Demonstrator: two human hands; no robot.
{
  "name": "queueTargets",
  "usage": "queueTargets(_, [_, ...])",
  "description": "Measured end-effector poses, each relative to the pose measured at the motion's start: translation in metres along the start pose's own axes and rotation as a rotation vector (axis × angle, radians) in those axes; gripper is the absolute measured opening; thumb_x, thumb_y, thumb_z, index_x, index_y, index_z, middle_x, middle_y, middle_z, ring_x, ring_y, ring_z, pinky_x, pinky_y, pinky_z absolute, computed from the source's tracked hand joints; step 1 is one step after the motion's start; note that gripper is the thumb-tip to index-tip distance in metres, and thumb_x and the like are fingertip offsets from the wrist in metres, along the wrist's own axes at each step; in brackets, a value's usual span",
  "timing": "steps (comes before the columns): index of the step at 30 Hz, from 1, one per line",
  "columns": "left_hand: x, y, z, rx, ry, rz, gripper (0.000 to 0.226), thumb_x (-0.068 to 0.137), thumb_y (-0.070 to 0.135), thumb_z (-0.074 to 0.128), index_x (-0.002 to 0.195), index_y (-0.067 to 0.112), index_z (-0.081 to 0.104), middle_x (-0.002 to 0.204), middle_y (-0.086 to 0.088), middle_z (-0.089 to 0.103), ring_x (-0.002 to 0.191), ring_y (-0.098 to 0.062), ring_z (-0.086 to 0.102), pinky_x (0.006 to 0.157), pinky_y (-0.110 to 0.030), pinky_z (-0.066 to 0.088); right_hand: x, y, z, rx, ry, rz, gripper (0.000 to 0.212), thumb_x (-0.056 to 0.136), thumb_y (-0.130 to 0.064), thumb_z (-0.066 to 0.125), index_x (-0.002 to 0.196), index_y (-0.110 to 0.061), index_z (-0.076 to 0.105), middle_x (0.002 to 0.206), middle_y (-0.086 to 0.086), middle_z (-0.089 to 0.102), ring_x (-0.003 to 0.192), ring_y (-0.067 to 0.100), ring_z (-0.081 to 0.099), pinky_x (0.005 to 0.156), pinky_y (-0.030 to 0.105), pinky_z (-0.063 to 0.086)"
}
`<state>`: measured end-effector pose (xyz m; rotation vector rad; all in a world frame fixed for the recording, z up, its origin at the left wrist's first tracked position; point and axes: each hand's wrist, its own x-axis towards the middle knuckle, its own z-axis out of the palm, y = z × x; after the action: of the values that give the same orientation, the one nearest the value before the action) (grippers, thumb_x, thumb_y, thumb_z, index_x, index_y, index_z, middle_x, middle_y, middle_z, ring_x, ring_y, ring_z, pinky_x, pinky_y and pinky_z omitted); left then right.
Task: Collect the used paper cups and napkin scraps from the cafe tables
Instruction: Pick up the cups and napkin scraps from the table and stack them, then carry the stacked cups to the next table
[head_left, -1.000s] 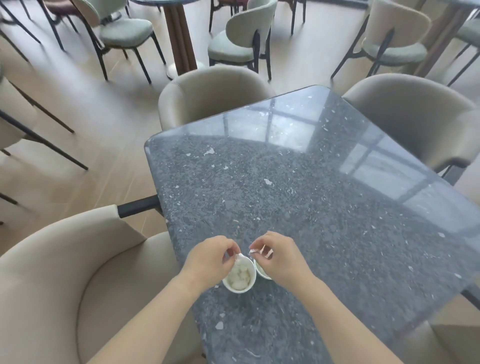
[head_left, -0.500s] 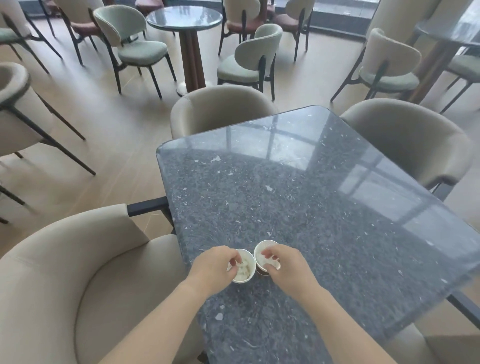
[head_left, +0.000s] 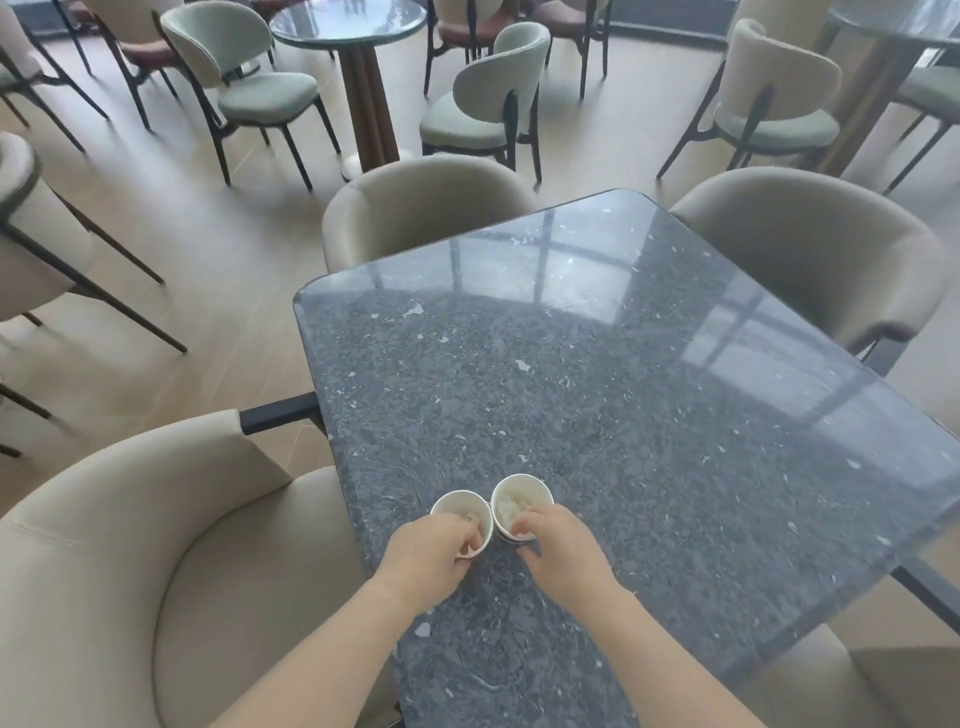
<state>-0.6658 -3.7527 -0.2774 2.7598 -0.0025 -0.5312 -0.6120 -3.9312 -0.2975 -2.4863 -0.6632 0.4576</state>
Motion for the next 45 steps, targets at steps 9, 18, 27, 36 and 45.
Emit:
queueTargets(9, [0.001, 0.005, -0.022, -0.009, 0.133, 0.07, 0.015, 0.086, 0.027, 0.051, 0.098, 0.025, 0.059, 0.101, 0.004, 0.064, 0.099, -0.021, 0.056, 0.081, -0.034, 0.045, -0.008, -0.015, -0.02, 0.07, 0.167, -0.014, 0.009, 0.081, -0.009, 0.056, 0.083, -0.012, 0.064, 0.087, 0.004, 0.062, 0.085, 0.025, 0.054, 0.072, 0.034, 0.043])
queueTargets(18, [-0.038, 0.029, -0.043, -0.074, 0.232, 0.319, 0.019, 0.085, 0.022, 0.056, 0.101, 0.03, 0.063, 0.097, 0.008, 0.064, 0.093, -0.018, 0.057, 0.077, -0.035, 0.047, -0.089, -0.052, -0.044, 0.057, 0.458, 0.047, 0.012, 0.084, -0.009, 0.059, 0.091, -0.013, 0.068, 0.091, 0.003, 0.067, 0.087, 0.024, 0.057, 0.075, 0.034, 0.046])
queueTargets(27, [-0.122, 0.075, -0.035, -0.136, 0.259, 0.725, 0.016, 0.083, 0.023, 0.062, 0.097, 0.029, 0.066, 0.092, 0.009, 0.065, 0.084, -0.022, 0.06, 0.066, -0.035, 0.048, -0.23, -0.102, -0.022, -0.025, 0.735, 0.3, 0.011, 0.082, -0.009, 0.064, 0.091, -0.014, 0.069, 0.09, 0.002, 0.067, 0.088, 0.024, 0.057, 0.077, 0.027, 0.042])
queueTargets(36, [-0.198, 0.157, -0.015, -0.157, 0.239, 1.087, 0.023, 0.079, 0.014, 0.066, 0.095, 0.03, 0.07, 0.089, 0.01, 0.069, 0.077, -0.024, 0.062, 0.06, -0.035, 0.051, -0.372, -0.141, -0.013, -0.095, 1.017, 0.522, 0.01, 0.081, -0.008, 0.068, 0.09, -0.012, 0.07, 0.086, 0.0, 0.067, 0.083, 0.023, 0.059, 0.075, 0.029, 0.048])
queueTargets(45, [-0.252, 0.24, -0.008, -0.155, 0.226, 1.271, 0.019, 0.079, 0.016, 0.066, 0.095, 0.025, 0.072, 0.091, 0.006, 0.069, 0.078, -0.024, 0.062, 0.06, -0.031, 0.048, -0.467, -0.15, -0.028, -0.188, 1.186, 0.669, 0.008, 0.082, -0.007, 0.067, 0.088, -0.012, 0.07, 0.082, 0.002, 0.065, 0.082, 0.022, 0.059, 0.074, 0.023, 0.044])
